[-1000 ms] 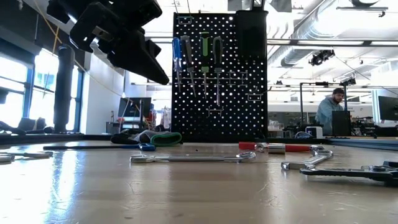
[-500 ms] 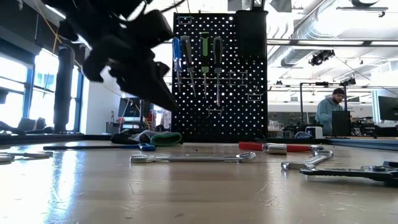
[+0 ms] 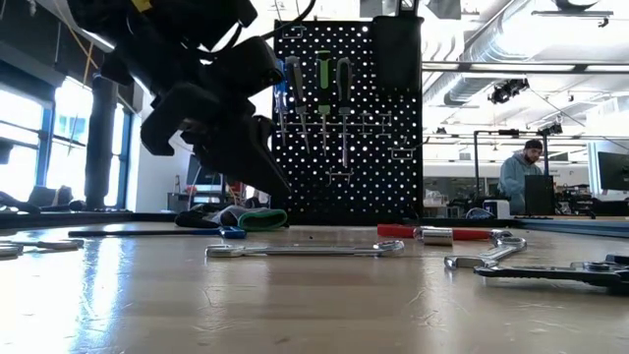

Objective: Hang tools onto peg board
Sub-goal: Put the silver socket into the black bin on the pegboard

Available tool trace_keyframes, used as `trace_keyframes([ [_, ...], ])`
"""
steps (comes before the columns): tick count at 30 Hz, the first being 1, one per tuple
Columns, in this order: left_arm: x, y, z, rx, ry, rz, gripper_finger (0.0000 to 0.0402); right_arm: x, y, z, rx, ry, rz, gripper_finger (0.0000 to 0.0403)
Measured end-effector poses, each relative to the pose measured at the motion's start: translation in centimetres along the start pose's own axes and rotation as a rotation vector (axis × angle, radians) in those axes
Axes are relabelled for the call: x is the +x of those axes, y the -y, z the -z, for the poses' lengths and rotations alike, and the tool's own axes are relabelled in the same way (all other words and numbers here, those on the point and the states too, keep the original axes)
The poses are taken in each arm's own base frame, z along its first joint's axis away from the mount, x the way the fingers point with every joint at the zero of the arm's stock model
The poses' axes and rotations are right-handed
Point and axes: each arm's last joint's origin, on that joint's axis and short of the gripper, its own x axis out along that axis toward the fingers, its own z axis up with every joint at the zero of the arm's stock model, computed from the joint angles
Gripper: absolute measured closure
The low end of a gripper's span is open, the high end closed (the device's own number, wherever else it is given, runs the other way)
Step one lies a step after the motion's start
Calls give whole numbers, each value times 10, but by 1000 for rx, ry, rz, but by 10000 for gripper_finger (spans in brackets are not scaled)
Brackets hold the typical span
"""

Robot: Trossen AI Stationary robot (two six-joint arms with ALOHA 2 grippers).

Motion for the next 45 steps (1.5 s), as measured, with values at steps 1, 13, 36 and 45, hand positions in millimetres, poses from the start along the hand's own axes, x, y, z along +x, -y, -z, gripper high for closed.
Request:
trace_keyframes([
  [1, 0, 0, 0, -1, 1, -2, 382, 10, -1, 3, 6, -21, -10, 267],
  [13, 1, -6, -1, -23, 16, -19, 382, 146, -38, 64, 93, -8, -165, 267],
  [36, 66, 5, 11, -124, 171, 85, 248, 280, -88, 140, -406, 116, -78, 268],
  [45, 76, -5, 2, -139, 190, 107, 254, 290, -84, 129, -571, 19, -16, 268],
])
